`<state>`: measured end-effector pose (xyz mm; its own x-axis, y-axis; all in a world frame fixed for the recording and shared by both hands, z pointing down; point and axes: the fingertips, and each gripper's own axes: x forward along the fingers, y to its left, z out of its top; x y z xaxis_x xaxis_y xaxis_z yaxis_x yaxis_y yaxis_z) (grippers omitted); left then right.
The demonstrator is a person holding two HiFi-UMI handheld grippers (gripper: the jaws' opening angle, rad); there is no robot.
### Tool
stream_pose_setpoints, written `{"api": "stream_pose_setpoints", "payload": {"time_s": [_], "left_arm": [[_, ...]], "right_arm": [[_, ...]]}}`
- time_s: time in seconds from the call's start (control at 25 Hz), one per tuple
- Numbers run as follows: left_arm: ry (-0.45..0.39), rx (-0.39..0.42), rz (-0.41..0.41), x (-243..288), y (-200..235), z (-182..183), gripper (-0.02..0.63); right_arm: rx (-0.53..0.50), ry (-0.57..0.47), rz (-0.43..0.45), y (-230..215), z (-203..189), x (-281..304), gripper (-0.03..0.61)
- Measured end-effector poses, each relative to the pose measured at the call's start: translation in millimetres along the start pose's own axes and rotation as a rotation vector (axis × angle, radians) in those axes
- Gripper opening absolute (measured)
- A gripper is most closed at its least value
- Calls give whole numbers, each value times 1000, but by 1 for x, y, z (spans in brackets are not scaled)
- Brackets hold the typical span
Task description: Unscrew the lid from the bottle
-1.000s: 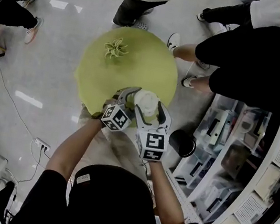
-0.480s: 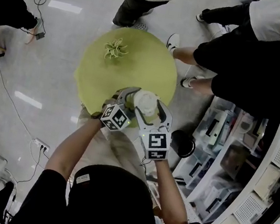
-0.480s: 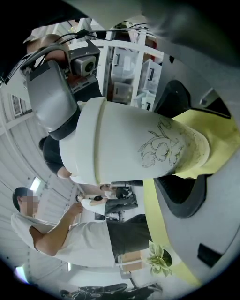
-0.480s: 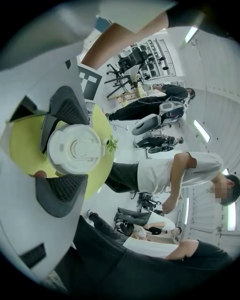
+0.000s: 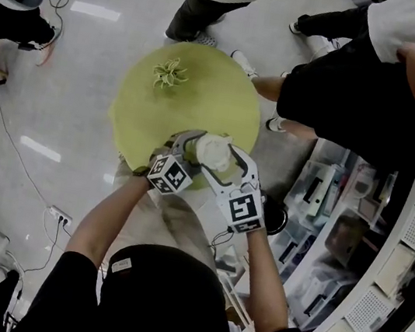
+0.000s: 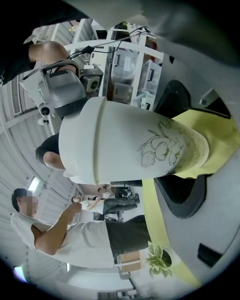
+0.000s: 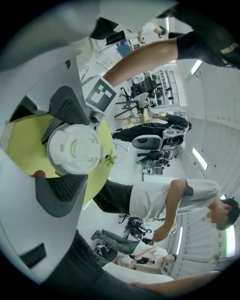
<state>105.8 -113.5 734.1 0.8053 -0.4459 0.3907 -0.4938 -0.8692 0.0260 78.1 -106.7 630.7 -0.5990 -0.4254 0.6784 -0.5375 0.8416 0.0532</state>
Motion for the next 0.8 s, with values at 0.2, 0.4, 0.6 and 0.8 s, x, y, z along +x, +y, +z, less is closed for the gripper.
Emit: {"api": "stream_pose_setpoints", "payload": {"time_s": [0.2,0.4,0.6,0.8], "left_arm": [[4,-1,0,0,0,0,391],[7,-2,-3,0,0,-1,391],[11,-2,-7,1,-1,-1,391],[11,-3,-11,1,-1,-1,391]], "right_arm": [[-75,4,69,2,0,0,330],[-152,15,141,3,0,0,330],[-278,53,229,3,3,-1,330],[-406,87,331,5,1,-1,330]]}}
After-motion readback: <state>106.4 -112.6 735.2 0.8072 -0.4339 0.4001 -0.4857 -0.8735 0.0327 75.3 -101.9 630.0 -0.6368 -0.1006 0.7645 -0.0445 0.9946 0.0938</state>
